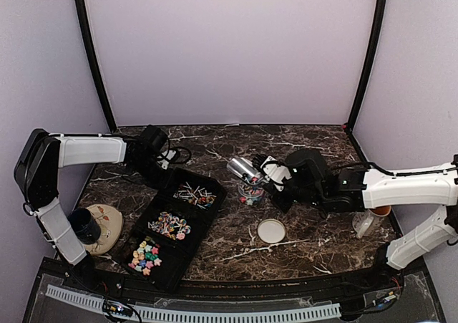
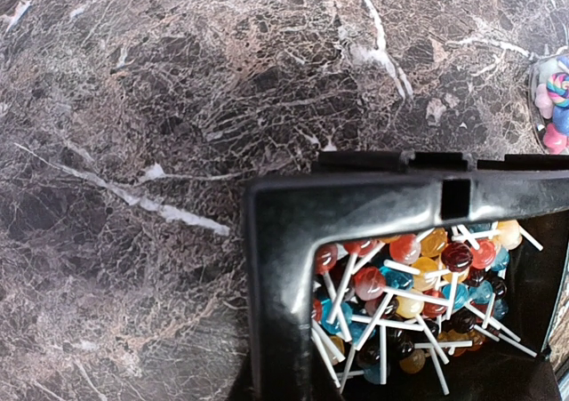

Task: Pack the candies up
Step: Scoop the fake candies from the plate, then place the fake candies in the packing box.

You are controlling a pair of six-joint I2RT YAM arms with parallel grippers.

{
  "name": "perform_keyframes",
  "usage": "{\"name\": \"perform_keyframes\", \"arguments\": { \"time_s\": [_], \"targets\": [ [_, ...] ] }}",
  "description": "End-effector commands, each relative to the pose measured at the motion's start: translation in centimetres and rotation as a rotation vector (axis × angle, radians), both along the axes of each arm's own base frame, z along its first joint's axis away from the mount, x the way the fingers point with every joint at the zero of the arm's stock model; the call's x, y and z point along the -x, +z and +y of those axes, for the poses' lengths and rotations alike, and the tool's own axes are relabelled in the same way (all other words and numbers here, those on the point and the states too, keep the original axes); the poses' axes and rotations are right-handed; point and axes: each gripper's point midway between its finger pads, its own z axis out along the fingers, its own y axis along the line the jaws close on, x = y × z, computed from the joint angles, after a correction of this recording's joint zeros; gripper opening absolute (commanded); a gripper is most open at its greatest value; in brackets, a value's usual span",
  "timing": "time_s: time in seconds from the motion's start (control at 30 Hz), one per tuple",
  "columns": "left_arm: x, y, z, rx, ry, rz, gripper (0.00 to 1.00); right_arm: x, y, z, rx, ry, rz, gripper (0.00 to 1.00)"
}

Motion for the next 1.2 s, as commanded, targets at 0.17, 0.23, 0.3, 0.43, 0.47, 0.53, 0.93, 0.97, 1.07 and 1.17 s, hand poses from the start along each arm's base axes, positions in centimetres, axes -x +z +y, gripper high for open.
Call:
{"name": "perform_keyframes", "arguments": {
  "time_s": [0.17, 0.23, 0.3, 0.43, 0.47, 0.53, 0.93, 0.97, 1.07, 1.17],
  "targets": [
    [-0.8, 3.0, -1.4, 0.100, -0.011, -0.064, 0.00, -0.4, -0.8, -4.6, 0.128, -0.170, 0.070, 0.00],
    [-0.8, 2.9, -1.5, 0.099, -0.012, -0.064, 0.00, -0.4, -0.8, -5.0, 0.144, -0.189, 0.081, 0.00],
    [-0.8, 2.9, -1.4, 0.098, -0.011, -0.064, 0.00, -0.2, -1.0, -5.3, 0.166, -0.202, 0.102, 0.00],
    [-1.0, 2.8, -1.3, 0.085, -0.010, -0.067, 0.00, -0.2, -1.2, -5.8, 0.233, -0.233, 0.148, 0.00],
    [-1.0, 2.6, -1.3, 0.080, -0.010, -0.066, 0.00, -0.2, -1.3, -6.1, 0.249, -0.244, 0.154, 0.00],
    [-1.2, 2.5, -1.1, 0.066, -0.009, -0.066, 0.00, -0.1, -1.5, -6.2, 0.275, -0.248, 0.171, 0.00],
    [-2.0, 2.2, -0.6, 0.011, -0.009, -0.075, 0.00, 0.6, -2.3, -6.5, 0.386, -0.231, 0.245, 0.00],
    [-1.9, 2.1, -0.6, 0.012, -0.009, -0.073, 0.00, 0.7, -2.4, -6.4, 0.391, -0.227, 0.250, 0.00],
    [-1.9, 2.2, -0.6, 0.015, -0.008, -0.073, 0.00, 0.8, -2.9, -6.6, 0.424, -0.226, 0.262, 0.00],
    [-1.9, 2.3, -0.7, 0.020, -0.008, -0.075, 0.00, 0.6, -2.8, -6.2, 0.438, -0.223, 0.266, 0.00]
  ]
}}
